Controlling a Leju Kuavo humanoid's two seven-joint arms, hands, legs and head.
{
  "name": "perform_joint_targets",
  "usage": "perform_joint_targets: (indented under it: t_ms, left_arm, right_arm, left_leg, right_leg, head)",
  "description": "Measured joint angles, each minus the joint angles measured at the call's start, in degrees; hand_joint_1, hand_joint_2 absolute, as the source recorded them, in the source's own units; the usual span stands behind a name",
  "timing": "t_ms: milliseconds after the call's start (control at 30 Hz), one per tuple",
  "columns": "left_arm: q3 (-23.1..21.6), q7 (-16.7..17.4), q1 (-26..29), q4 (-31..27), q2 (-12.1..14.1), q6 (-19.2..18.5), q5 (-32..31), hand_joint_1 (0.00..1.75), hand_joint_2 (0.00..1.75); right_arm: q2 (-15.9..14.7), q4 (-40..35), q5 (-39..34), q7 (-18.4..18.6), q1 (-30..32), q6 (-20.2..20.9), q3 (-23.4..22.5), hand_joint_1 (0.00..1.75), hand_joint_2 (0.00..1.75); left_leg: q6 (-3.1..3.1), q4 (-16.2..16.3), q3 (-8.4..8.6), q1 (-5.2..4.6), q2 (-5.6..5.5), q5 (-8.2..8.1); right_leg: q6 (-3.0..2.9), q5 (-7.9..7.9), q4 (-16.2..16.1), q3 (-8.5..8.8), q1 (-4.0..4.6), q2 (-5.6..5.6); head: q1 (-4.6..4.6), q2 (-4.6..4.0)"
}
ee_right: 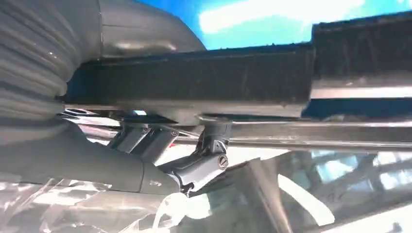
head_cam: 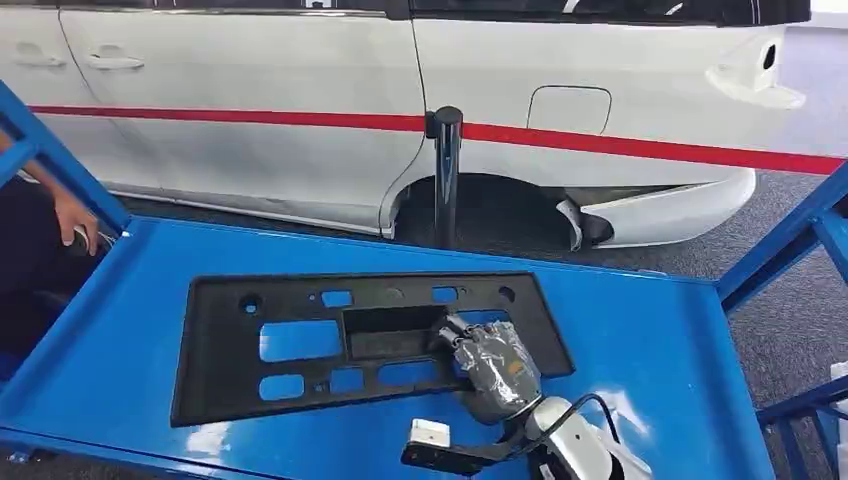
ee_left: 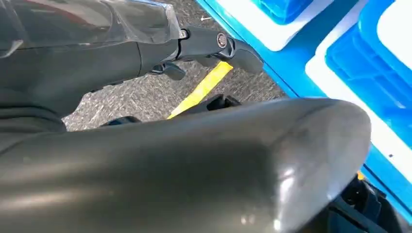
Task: Take the parts from the cabinet and place them on the table.
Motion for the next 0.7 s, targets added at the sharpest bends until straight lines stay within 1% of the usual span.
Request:
perform_joint_targets:
  t_ms: [67, 100, 200, 267, 333, 433, 467, 600, 667, 700]
  left_arm:
    - [0.0, -0.8, 0.1, 0.0, 0.0, 0.9, 0.0, 0.00, 0.00]
    - [0.0, -1.3, 0.0, 0.0, 0.0, 1.0, 0.0, 0.00, 0.00]
    - [0.4, -2.6, -0.2, 0.0, 0.0, 0.6, 0.4, 0.00, 0.00]
    - [0.9, -4.4, -0.6, 0.0, 0.0, -0.6, 1.7, 0.00, 0.00]
    - [1.5, -6.4, -0.8, 0.0, -0.1, -1.5, 2.9, 0.00, 0.00]
    - [2.3, -7.3, -1.0, 0.0, -0.4, -2.1, 3.7, 0.00, 0.00]
    - [2.7, -8.5, -1.0, 0.0, -0.5, -2.9, 4.6, 0.00, 0.00]
    - [4.5, -21.3, -1.1, -0.4, -0.9, -5.5, 8.2, 0.00, 0.00]
    - [5.2, -23.3, -1.3, -0.5, -1.3, -5.7, 8.7, 0.00, 0.00]
    - [5.6, -23.6, -1.4, -0.5, -1.5, -5.8, 8.8, 0.00, 0.00]
  right_arm:
    - [-0.4, -2.5, -1.4, -1.0, 0.0, -5.1, -0.8, 1.75, 1.75]
    - [-0.6, -4.2, -3.1, -0.5, -0.8, -6.9, -1.4, 1.75, 1.75]
    - [-1.4, -10.5, -9.9, 3.7, -5.7, -7.3, -4.4, 1.75, 1.75]
    - [-2.0, -13.8, -13.6, 5.3, -9.7, -7.5, -6.8, 1.75, 1.75]
    - [-2.4, -16.4, -15.8, 5.7, -11.8, -8.1, -8.3, 1.75, 1.75]
    - [-2.8, -19.0, -16.4, 5.8, -13.5, -8.7, -9.6, 1.75, 1.75]
    - [-2.9, -19.6, -16.8, 5.6, -13.6, -9.3, -9.9, 1.75, 1.75]
    - [-3.6, -22.2, -18.6, 5.5, -13.6, -12.6, -10.6, 1.75, 1.75]
    - [-3.8, -23.2, -18.9, 5.3, -13.4, -13.5, -10.8, 1.75, 1.75]
    - [-3.8, -23.7, -19.1, 5.0, -13.2, -13.8, -10.9, 1.75, 1.75]
  left_leg:
    - [0.00, 0.0, -0.09, -0.01, -0.08, 0.02]
    - [0.00, 0.0, -0.13, -0.01, -0.09, 0.03]
    - [0.00, 0.0, -0.21, -0.01, -0.01, 0.05]
    - [-0.01, 0.0, -0.20, -0.01, -0.02, 0.06]
    - [-0.01, 0.0, -0.22, -0.01, -0.03, 0.06]
    - [-0.01, 0.0, -0.25, -0.01, -0.04, 0.05]
    - [-0.01, 0.0, -0.26, -0.01, -0.04, 0.05]
    - [-0.01, 0.0, -0.38, -0.01, -0.07, 0.04]
    - [-0.01, 0.0, -0.39, 0.00, -0.07, 0.04]
    - [-0.01, 0.0, -0.39, 0.00, -0.07, 0.04]
  right_leg:
    - [0.00, 0.00, 0.0, -0.05, 0.02, -0.08]
    - [0.00, 0.01, 0.0, -0.10, 0.02, -0.10]
    - [-0.06, 0.06, 0.0, -0.22, 0.03, 0.00]
    - [-0.06, 0.06, 0.0, -0.21, 0.04, -0.03]
    - [-0.06, 0.06, 0.0, -0.21, 0.03, -0.04]
    - [-0.06, 0.05, 0.0, -0.23, 0.04, -0.05]
    - [-0.06, 0.05, 0.0, -0.25, 0.03, -0.05]
    - [-0.06, 0.05, 0.0, -0.36, 0.03, -0.08]
    - [-0.06, 0.05, 0.0, -0.36, 0.03, -0.08]
    - [-0.06, 0.05, 0.0, -0.36, 0.02, -0.09]
  head:
    - [0.02, 0.00]
    - [0.04, 0.00]
    - [0.07, 0.00]
    - [0.07, 0.00]
    - [0.09, 0.00]
    - [0.09, 0.00]
    - [0.09, 0.00]
    - [0.11, 0.00]
    - [0.09, 0.00]
    - [0.11, 0.00]
